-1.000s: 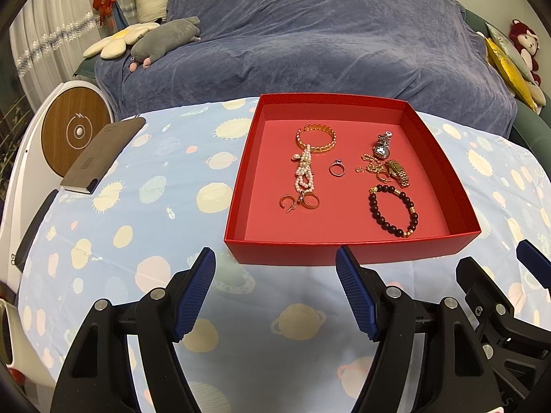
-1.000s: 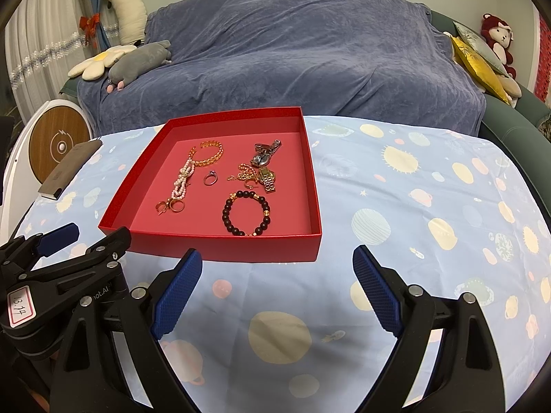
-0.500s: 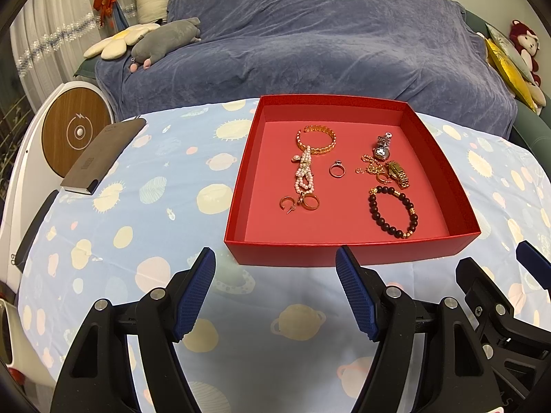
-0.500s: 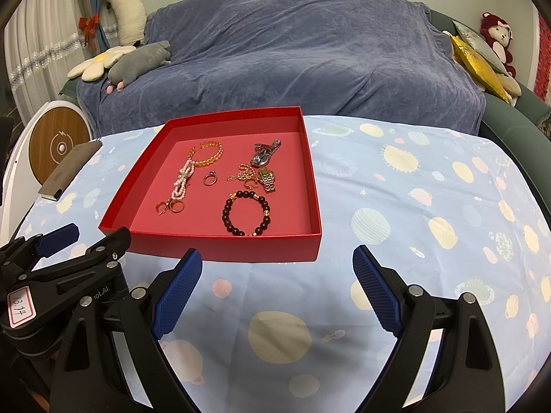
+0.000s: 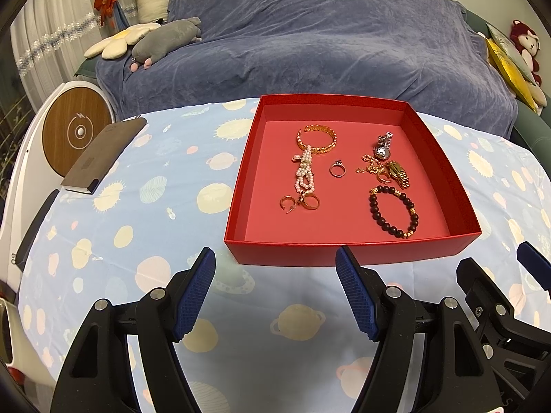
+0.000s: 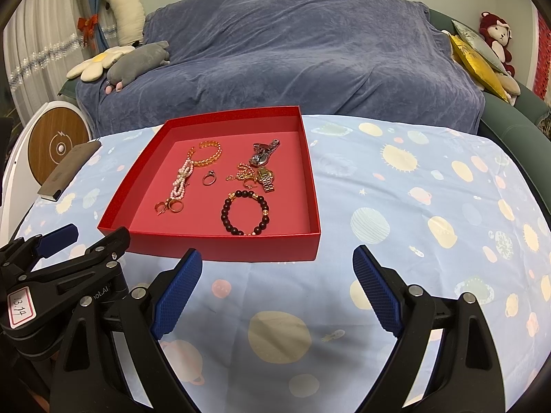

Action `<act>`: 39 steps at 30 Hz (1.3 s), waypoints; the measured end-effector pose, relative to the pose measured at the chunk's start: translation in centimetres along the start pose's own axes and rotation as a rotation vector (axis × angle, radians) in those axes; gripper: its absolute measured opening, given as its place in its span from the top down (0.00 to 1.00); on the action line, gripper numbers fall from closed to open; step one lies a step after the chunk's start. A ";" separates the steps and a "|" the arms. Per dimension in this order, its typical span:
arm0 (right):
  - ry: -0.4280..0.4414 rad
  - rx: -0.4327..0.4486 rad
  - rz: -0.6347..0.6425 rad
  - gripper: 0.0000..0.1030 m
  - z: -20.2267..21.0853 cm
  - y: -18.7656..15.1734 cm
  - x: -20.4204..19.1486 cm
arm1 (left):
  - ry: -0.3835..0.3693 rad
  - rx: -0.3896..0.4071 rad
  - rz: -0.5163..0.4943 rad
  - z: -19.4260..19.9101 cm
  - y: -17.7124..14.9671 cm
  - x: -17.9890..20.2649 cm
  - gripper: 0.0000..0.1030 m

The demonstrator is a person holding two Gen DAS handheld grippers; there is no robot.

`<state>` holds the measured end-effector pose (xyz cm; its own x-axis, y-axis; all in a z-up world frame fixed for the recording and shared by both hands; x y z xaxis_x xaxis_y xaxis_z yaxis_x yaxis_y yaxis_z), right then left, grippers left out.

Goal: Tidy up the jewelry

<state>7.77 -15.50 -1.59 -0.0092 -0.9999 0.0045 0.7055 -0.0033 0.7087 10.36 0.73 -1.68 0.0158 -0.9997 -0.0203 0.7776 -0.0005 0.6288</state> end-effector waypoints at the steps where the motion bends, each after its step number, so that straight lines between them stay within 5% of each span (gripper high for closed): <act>1: 0.000 0.000 0.000 0.16 0.0 0.0 0.0 | 0.001 0.000 0.000 0.0 0.0 0.0 0.33; 22: 0.005 0.003 0.002 0.15 0.1 -0.4 0.4 | -0.003 -0.008 0.023 -0.1 0.0 -0.3 0.33; 27: 0.008 0.003 0.000 0.15 0.1 -0.4 0.4 | 0.007 -0.014 0.049 -0.3 0.0 -0.8 0.21; 39: 0.003 0.004 0.002 0.14 0.1 -0.6 0.0 | 0.025 0.003 0.052 -0.3 0.2 -0.8 0.21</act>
<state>7.27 -15.47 -1.90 -0.0052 -1.0000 0.0039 0.7026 -0.0009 0.7116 10.70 1.53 -1.72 0.0716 -0.9974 -0.0067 0.7731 0.0513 0.6322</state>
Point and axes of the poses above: each gripper's, at about its wrist camera, not at the fingertips, and z roughly against the way its jaws point, x to its right, y to its top, the point moved 4 cm from there along -z, roughly the way its jaws point, and after that the axes turned 5 degrees about z, right-handed, at the moved point
